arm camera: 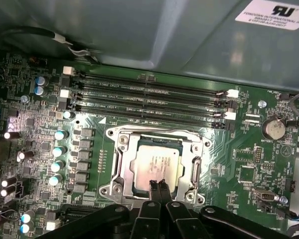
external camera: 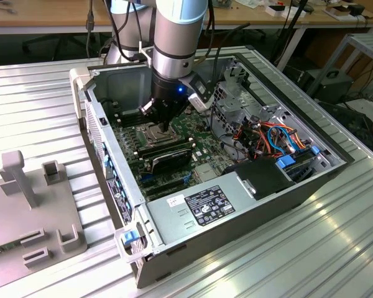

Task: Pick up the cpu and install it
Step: 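Install the second cpu locking lever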

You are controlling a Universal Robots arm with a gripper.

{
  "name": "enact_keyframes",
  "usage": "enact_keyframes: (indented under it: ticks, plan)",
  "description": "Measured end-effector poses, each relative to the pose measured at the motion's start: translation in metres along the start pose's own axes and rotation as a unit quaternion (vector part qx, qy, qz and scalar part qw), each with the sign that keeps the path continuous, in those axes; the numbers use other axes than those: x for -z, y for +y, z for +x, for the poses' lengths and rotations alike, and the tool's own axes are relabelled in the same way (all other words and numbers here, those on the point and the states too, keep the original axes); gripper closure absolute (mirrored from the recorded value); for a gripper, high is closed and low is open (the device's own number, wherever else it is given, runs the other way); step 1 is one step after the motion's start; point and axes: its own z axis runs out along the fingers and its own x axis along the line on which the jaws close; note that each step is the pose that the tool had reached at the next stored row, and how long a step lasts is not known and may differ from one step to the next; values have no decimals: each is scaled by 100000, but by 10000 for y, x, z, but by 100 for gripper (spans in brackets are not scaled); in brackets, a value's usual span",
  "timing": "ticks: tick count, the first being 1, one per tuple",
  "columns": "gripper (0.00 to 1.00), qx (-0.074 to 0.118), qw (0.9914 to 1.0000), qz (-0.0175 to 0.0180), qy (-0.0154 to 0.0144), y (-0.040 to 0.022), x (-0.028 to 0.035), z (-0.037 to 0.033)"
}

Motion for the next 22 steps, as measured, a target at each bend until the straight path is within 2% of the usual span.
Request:
enact_keyframes:
  ticks: [8, 13, 22]
  plan:
    - [89, 1, 100000, -1, 1, 2, 129, -9]
    - [89, 2, 100000, 4, 5, -17, 152, -8]
    - [89, 0, 100000, -4, -2, -126, 158, 5]
